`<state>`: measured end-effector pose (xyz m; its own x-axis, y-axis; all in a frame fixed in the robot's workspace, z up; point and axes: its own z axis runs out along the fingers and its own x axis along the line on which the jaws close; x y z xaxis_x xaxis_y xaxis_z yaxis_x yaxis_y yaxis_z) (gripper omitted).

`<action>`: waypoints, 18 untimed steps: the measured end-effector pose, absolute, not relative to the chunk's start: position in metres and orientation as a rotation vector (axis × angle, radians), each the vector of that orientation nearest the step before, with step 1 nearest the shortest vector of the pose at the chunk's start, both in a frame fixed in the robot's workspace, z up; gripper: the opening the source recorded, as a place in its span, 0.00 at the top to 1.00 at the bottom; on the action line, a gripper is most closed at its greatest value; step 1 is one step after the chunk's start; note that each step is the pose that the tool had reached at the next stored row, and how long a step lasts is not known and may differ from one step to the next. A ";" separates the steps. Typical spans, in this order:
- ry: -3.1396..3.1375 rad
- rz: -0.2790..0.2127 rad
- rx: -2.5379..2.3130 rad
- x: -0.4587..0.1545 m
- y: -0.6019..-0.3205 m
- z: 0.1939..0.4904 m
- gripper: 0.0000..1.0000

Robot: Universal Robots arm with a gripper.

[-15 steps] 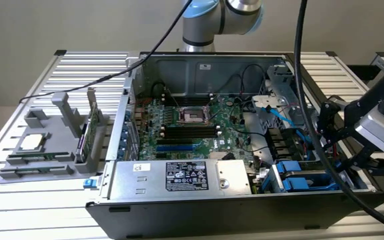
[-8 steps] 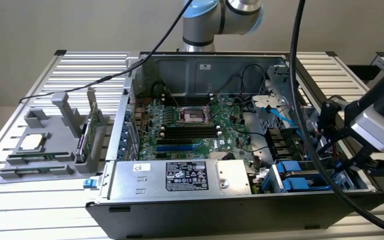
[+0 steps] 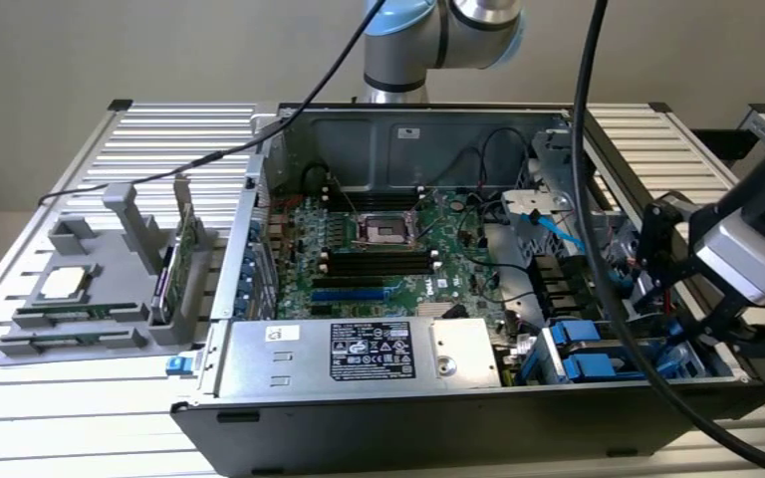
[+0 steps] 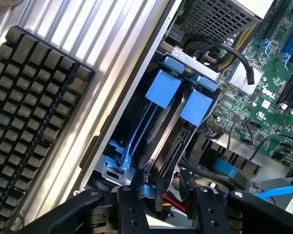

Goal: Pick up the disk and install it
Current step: 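Insert the first disk wire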

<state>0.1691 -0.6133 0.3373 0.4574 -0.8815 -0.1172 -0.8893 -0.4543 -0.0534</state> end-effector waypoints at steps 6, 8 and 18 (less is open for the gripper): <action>1.595 0.109 -2.578 0.167 -0.615 0.337 0.56; 1.599 0.109 -2.575 0.166 -0.615 0.337 0.56; 1.623 0.108 -2.560 0.162 -0.617 0.337 0.83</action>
<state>0.1621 -0.6171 0.3374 0.4265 -0.8968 -0.1180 -0.9045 -0.4230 -0.0538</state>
